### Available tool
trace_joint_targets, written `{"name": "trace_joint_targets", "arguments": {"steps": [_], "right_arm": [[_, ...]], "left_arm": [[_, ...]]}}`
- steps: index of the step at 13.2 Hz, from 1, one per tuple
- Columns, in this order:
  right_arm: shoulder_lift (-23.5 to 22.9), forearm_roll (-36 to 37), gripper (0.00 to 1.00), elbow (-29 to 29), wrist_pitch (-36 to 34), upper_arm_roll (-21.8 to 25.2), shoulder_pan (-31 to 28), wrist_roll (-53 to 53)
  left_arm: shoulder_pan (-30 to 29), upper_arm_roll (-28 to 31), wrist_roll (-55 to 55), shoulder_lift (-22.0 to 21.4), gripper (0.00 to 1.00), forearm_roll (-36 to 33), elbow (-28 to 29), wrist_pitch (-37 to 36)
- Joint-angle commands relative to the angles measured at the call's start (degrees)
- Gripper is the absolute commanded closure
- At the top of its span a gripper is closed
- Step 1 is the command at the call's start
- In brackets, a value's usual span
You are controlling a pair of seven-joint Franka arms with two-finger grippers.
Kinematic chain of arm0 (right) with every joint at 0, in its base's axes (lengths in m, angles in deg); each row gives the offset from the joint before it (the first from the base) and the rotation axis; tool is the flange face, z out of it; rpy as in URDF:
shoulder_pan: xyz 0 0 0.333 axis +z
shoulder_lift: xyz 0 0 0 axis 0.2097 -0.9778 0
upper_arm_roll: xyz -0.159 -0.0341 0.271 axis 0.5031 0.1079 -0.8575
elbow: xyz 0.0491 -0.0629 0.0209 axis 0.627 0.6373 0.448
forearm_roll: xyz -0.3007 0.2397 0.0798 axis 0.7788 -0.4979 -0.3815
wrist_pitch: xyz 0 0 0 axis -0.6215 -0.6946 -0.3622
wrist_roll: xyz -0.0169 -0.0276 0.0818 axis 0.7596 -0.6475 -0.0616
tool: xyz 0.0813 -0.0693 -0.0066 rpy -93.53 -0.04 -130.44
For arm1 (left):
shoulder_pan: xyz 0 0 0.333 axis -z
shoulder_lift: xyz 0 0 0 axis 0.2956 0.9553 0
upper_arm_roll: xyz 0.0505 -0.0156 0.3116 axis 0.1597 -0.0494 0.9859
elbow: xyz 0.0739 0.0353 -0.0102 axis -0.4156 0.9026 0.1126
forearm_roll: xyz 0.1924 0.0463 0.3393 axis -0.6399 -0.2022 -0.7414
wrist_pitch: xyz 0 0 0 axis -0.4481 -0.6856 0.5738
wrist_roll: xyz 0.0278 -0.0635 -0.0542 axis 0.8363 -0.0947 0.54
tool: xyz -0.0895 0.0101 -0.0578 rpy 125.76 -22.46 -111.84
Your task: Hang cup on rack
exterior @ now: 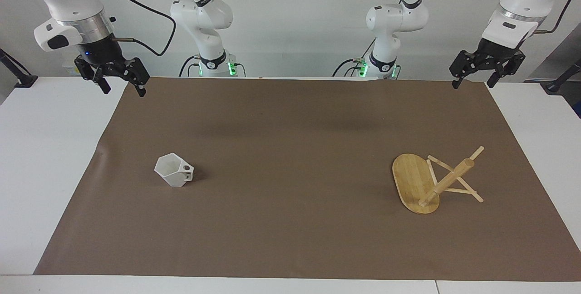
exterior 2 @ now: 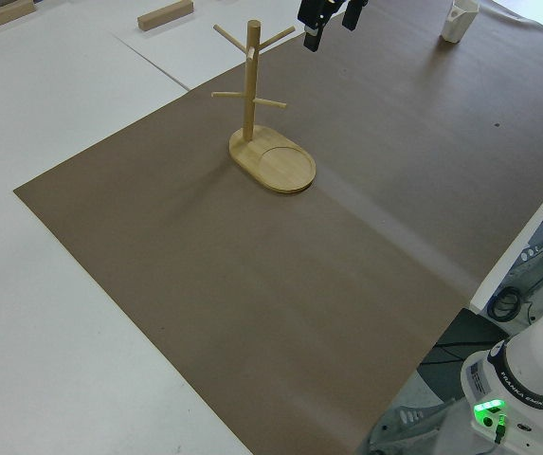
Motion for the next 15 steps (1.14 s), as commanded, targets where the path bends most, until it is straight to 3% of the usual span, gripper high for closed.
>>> {"name": "trace_joint_targets", "arguments": {"steps": [1, 4, 7, 10, 15], "right_arm": [[0.3, 0.2, 0.0, -0.1, -1.0, -0.3, -0.6, -0.3], [1.1, 0.3, 0.0, 1.5, -0.3, -0.3, -0.4, -0.1], [3.9, 0.3, 0.0, 7.5, 1.8, -0.3, 0.1, -1.2], [6.8, 0.2, 0.0, 15.9, 12.3, -0.3, -0.4, -4.9], [4.5, 0.1, 0.0, 18.7, 17.4, -0.3, -1.2, -4.5]], "left_arm": [[-0.4, -0.5, -1.0, -1.1, 0.0, 0.8, 1.4, -0.2], [-0.3, -0.6, -1.0, -1.0, 0.0, 1.0, 1.3, 0.0], [-0.2, -0.6, -1.1, -1.1, 0.0, 1.0, 1.3, 0.1], [-0.2, -0.6, -0.8, -1.0, 0.0, 0.9, 1.4, 0.4], [-0.2, -0.5, -0.9, -1.0, 0.0, 0.9, 1.3, 0.4]]}}
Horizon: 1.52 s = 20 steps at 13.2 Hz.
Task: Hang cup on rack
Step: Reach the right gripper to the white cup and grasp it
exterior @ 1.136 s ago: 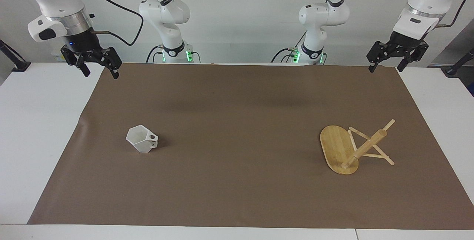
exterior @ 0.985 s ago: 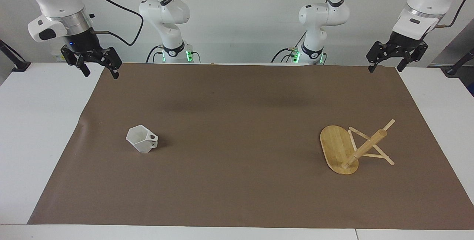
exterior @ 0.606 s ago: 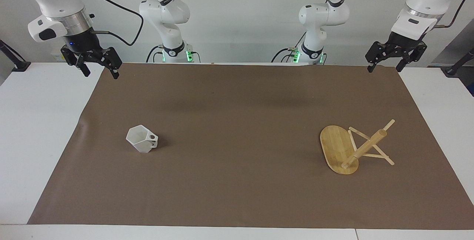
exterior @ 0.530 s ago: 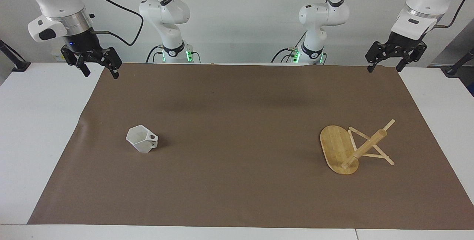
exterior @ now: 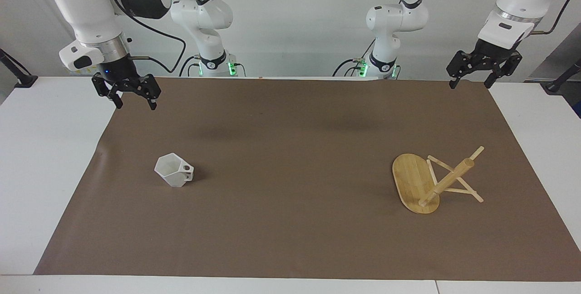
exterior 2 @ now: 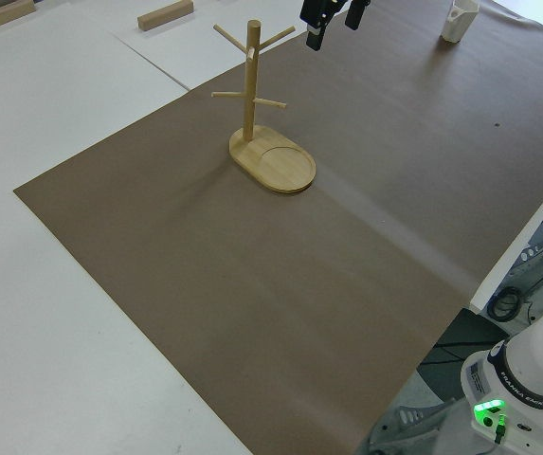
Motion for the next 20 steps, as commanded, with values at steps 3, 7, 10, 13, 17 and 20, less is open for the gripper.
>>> {"name": "trace_joint_targets", "arguments": {"steps": [3, 7, 10, 13, 17, 20], "right_arm": [[-3.3, 0.1, 0.0, 5.4, 9.8, -0.2, -1.3, -1.3], [-10.8, 0.1, 0.0, 5.5, 18.3, -0.2, -1.0, -1.1], [-13.6, 0.1, 0.0, 5.7, 21.5, -0.2, -0.6, -0.2], [-14.6, 0.1, 0.0, 7.9, 25.5, -0.2, -0.5, -0.2], [-16.2, 0.1, 0.0, 8.3, 27.5, -0.2, -0.5, 0.5], [-16.9, 0.1, 0.0, 9.7, 30.2, -0.2, -0.5, 1.8]], "left_arm": [[-0.2, 0.0, -0.6, -1.0, 0.0, 0.9, 1.2, 0.3], [-0.2, -0.1, -0.7, -1.0, 0.0, 0.9, 1.2, 0.3], [-0.1, -0.2, -0.7, -1.0, 0.0, 0.8, 1.2, 0.3], [0.0, -0.2, -0.7, -1.0, 0.0, 0.8, 1.2, 0.3], [0.3, -0.2, -0.7, -1.0, 0.0, 0.9, 1.2, 0.3], [0.3, -0.2, -0.7, -1.0, 0.0, 0.9, 1.2, 0.3]]}}
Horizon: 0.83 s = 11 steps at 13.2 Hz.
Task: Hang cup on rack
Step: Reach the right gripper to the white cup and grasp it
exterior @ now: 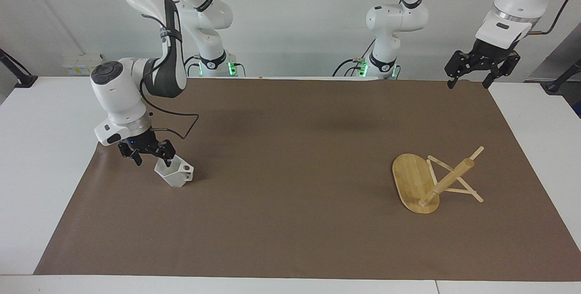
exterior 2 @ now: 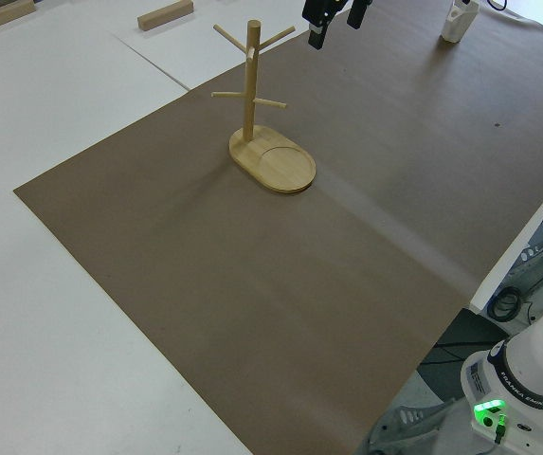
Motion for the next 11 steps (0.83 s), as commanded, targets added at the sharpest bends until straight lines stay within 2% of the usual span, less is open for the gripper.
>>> {"name": "trace_joint_targets", "arguments": {"steps": [1, 4, 6, 8, 9, 10, 11], "right_arm": [[-0.1, 0.1, 0.0, 2.7, 4.0, -0.3, -0.3, 1.9], [-1.1, 0.1, 0.0, 2.9, 4.5, -0.3, -0.3, 3.4], [-1.3, 0.1, 0.06, 2.9, 4.5, -0.3, -0.3, 3.7], [-1.3, 0.1, 0.24, 2.9, 4.3, -0.3, -0.3, 3.6], [-1.2, 0.1, 0.39, 2.8, 4.1, -0.3, -0.3, 3.6], [-1.2, 0.1, 0.46, 2.8, 3.8, -0.3, -0.3, 3.5], [-1.2, 0.1, 0.59, 2.7, 3.7, -0.3, -0.2, 3.7]], "left_arm": [[0.2, 0.2, -0.7, -1.0, 0.0, 0.8, 1.2, 0.3], [0.2, 0.2, -0.7, -1.0, 0.0, 0.8, 1.3, 0.3], [0.2, 0.2, -0.7, -1.0, 0.0, 0.7, 1.2, 0.3], [0.2, 0.2, -0.7, -1.0, 0.0, 0.8, 1.3, 0.3], [0.2, 0.2, -0.7, -1.1, 0.0, 0.8, 1.3, 0.3], [0.2, 0.2, -0.7, -1.0, 0.0, 0.8, 1.3, 0.3], [0.2, 0.0, -0.7, -1.0, 0.0, 0.7, 1.2, 0.3]]}}
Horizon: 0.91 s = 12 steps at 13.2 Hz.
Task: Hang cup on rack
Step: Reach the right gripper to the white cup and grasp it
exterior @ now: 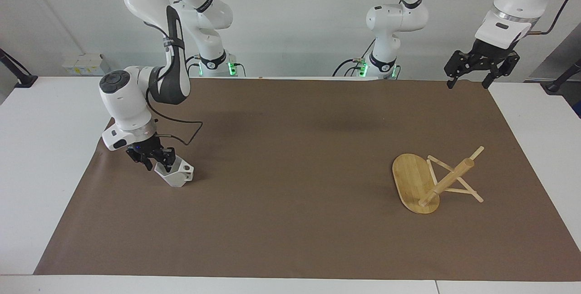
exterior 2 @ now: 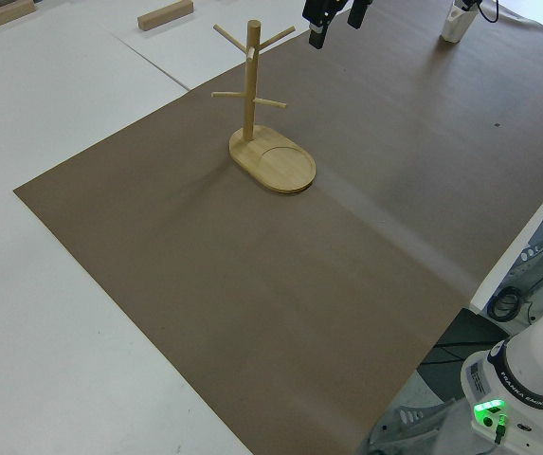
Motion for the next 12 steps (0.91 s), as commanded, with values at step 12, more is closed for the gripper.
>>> {"name": "trace_joint_targets", "arguments": {"steps": [12], "right_arm": [[0.5, 0.1, 1.0, -3.2, -7.2, -0.9, -0.2, 1.0]], "left_arm": [[0.2, -0.1, -0.7, -1.1, 0.0, 0.7, 1.2, 0.1]]}}
